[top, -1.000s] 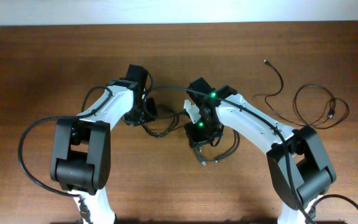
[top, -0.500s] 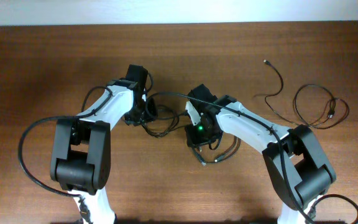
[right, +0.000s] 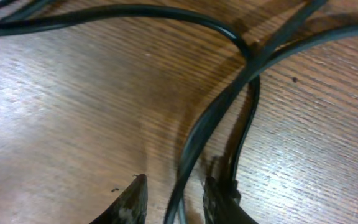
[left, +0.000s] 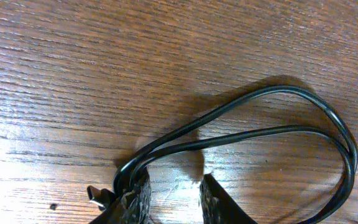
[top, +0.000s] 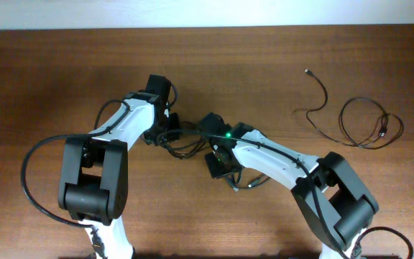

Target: Untangle cables

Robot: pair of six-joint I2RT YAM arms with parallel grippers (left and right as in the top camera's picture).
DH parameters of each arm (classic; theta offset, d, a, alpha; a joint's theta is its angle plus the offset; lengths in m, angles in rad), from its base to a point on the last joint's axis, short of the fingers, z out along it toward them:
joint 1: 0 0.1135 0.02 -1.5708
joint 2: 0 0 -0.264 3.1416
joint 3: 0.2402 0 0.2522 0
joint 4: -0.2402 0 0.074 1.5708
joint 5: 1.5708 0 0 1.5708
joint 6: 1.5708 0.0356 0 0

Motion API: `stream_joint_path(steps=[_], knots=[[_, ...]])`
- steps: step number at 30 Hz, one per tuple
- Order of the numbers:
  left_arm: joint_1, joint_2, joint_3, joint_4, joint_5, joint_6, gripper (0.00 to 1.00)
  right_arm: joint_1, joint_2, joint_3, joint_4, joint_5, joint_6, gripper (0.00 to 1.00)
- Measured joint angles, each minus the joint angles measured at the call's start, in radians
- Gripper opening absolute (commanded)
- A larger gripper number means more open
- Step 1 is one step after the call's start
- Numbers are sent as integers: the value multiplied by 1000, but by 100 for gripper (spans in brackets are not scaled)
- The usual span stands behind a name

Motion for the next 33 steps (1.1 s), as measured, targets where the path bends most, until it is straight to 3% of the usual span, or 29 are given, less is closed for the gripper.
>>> stream_joint_path(steps=[1,2,6,10,15,18,24,29,33], knots=[[0,0,0,0,0,0,29,0,10,0,0,5,6,8],[0,0,0,0,0,0,29,0,12,0,0,11,12,4],[0,0,0,0,0,0,29,0,13,0,-17,-5,26,4],[0,0,0,0,0,0,29,-29,1,71,-149,-111,-42,4],[0,0,1,0,0,0,29,-142,-223,229,-268,-164,-90,4],[0,0,1,0,0,0,29,-245,-339,259,-337,-145,-100,4],[0,0,1,0,1,0,29,-344,-320,212,-407,-29,-105,4],[0,0,1,0,1,0,29,-389,-320,211,-393,3,-106,4],[0,0,1,0,0,0,29,-480,-320,209,-233,102,-109,4]])
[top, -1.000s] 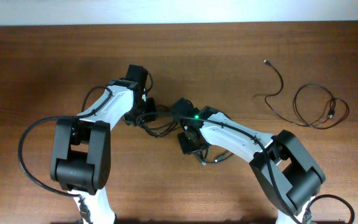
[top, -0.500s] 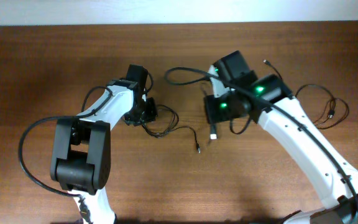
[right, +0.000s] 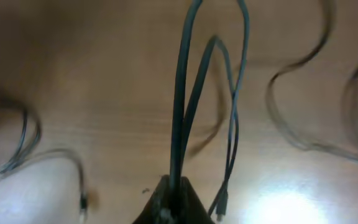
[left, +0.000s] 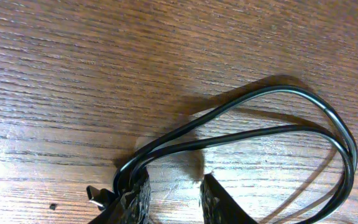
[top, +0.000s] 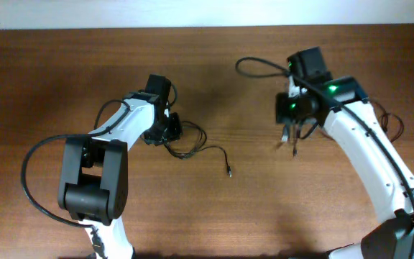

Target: Untangle cables

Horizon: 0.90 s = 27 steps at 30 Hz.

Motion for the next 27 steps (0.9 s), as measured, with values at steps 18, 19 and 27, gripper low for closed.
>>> stream_joint_path(steps=[18,19,27], knots=[[-1,0,0,1,-3,0,25,-502,57,-7,119,132,-31,40],[-1,0,0,0,-6,-3,27,-501,58,-7,123,134,-38,47],[-1,0,3,4,-6,9,36,-500,58,-7,126,132,-48,89]])
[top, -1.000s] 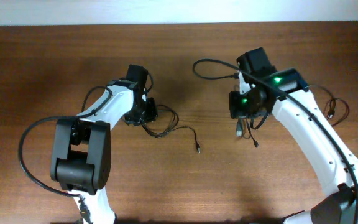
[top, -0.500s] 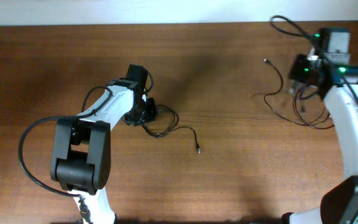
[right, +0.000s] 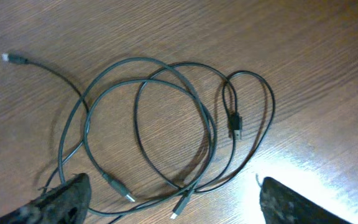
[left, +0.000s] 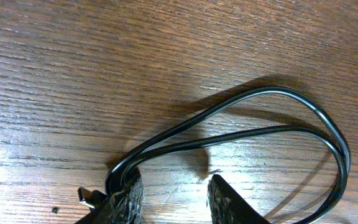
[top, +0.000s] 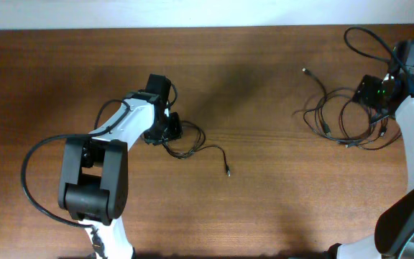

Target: Untangle cables

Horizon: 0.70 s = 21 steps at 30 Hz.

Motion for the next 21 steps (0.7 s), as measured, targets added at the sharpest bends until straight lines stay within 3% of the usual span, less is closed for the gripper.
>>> stream_joint_path(steps=[2,6,9,11,16,21], knots=[[1,5,14,-26,-5,4,35,0,0,0,-1,-76,-25,99],[2,28,59,-89,-24,11,32,0,0,0,-46,-325,-64,98],[3,34,75,-88,-32,11,47,0,0,0,-134,-440,-74,99],[3,34,90,-93,-38,30,49,6,0,0,-169,-503,-105,99],[3,45,253,-209,-39,37,35,110,0,0,-219,-552,-141,99],[3,45,272,-217,-57,41,30,245,0,0,-236,-554,-143,99]])
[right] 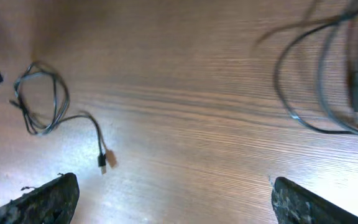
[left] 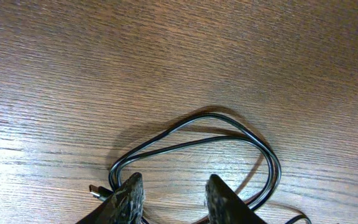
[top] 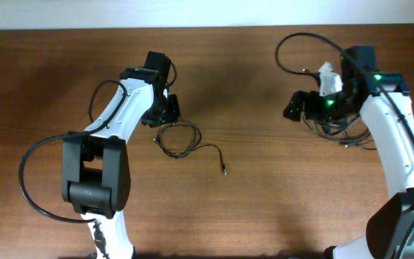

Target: Untangle cables

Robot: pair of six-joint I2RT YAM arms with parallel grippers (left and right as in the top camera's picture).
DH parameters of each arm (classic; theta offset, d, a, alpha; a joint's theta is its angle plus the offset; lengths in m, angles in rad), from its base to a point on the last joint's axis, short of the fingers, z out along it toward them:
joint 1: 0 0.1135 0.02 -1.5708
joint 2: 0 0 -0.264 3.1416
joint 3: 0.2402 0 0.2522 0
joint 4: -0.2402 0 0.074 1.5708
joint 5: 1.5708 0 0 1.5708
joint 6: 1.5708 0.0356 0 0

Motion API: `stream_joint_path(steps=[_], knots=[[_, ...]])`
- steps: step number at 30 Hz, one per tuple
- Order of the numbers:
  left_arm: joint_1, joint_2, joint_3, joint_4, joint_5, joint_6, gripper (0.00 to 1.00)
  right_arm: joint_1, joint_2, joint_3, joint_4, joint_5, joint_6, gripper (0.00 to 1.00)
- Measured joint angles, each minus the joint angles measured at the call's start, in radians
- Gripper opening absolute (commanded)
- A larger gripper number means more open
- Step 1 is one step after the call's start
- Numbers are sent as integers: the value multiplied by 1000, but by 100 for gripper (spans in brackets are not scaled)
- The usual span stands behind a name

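A short black cable (top: 208, 147) lies coiled on the wooden table, its tail ending in a plug (top: 223, 170). My left gripper (top: 165, 108) hovers just behind the coil; in the left wrist view its jaws (left: 173, 194) stand open over the loop (left: 253, 134), gripping nothing. A second cable lies in a loose pile (top: 351, 143) at the right. My right gripper (top: 298, 108) hangs left of that pile, wide open and empty (right: 174, 200). Its wrist view shows the coil (right: 82, 115) far left and the pile (right: 319, 129) at the right.
The table (top: 250, 208) is dark wood with a pale wall edge along the back. Each arm's own black supply cable loops beside it, one near the left arm's base (top: 26, 180) and one arching over the right wrist (top: 293, 37).
My left gripper has drawn back and up from the coil, which now lies free. My right gripper has moved from over the right pile to its left, still wide open.
Both grippers were at one tangle mid-table, the right one closing round a strand. Then the right gripper held a cable aloft at the back right, leaving the short one by the left gripper. It then stood open over the right pile. Now both grippers are open and empty.
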Motion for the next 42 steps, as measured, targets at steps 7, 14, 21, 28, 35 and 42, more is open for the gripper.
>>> stream_joint_path(steps=[7,14,21,28,35,42], knots=[[-114,0,0,29,13,1,30,56,0,0,-8,43,-3,93],[-235,0,0,32,-37,-1,26,56,0,0,-19,45,-11,89],[-243,0,-9,29,-96,-1,24,56,0,0,-19,46,-11,99],[-243,2,-124,158,-104,-5,19,56,0,0,-19,45,-13,99],[-243,2,-196,253,-142,-6,0,56,0,0,-19,45,-14,99],[-243,-2,-182,205,-145,-12,0,56,0,0,-39,45,-14,99]])
